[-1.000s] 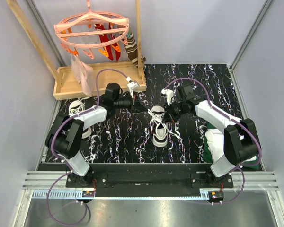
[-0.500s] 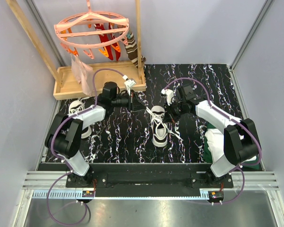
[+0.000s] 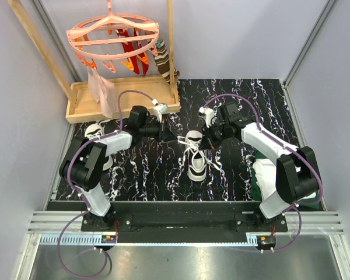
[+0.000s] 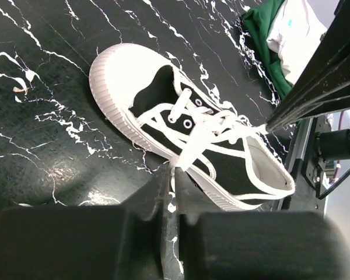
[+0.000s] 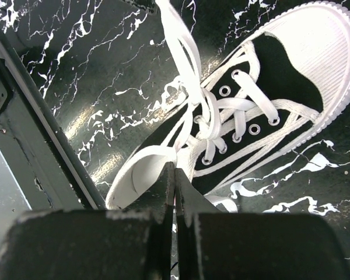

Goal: Tie the shoes

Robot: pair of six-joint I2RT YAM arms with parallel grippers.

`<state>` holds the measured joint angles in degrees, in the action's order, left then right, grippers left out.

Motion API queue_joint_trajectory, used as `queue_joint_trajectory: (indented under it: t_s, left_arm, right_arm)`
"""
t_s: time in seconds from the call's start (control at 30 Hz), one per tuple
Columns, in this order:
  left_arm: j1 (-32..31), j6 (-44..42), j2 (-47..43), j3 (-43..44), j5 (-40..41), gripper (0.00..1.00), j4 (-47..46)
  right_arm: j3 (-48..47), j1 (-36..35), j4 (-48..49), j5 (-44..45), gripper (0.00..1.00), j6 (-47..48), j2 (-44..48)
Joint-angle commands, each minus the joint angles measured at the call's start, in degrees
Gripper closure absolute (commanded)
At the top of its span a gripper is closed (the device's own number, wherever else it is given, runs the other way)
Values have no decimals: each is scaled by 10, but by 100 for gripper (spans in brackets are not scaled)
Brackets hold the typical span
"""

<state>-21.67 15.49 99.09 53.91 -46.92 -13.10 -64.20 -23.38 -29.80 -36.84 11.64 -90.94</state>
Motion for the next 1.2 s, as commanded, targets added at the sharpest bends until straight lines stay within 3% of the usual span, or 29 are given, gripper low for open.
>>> queue_joint_trajectory:
  t_s: [0.0,0.13,0.2,0.47,0.63,0.9,1.17]
  left_arm:
    - [8,-2,-27,-21,-13,77,-51]
    - [12,-11,-94,-52,-22,53,-97]
    - [11,-37,-114,-54,-25,50,-98]
    - [-41,-128,-128,-39,-27,48,-79]
    - [-92,-114,-101,-32,-16,47,-107]
    - [-98,-79,-74,-45,8,35,-156]
    - [-112,-81,-68,-70,27,32,-190]
  right_arm:
    - [-27,-2,4,-20,100,-14,-1]
    - [-27,-2,4,-23,100,-14,-2]
    - [-27,-2,5,-24,100,-14,-6]
    - [-34,-2,5,-32,100,-23,-12]
    - [-42,-3,9,-35,100,-38,-16]
    - [-51,-3,26,-48,100,-86,-31]
    - [-50,-3,58,-59,100,-150,-43]
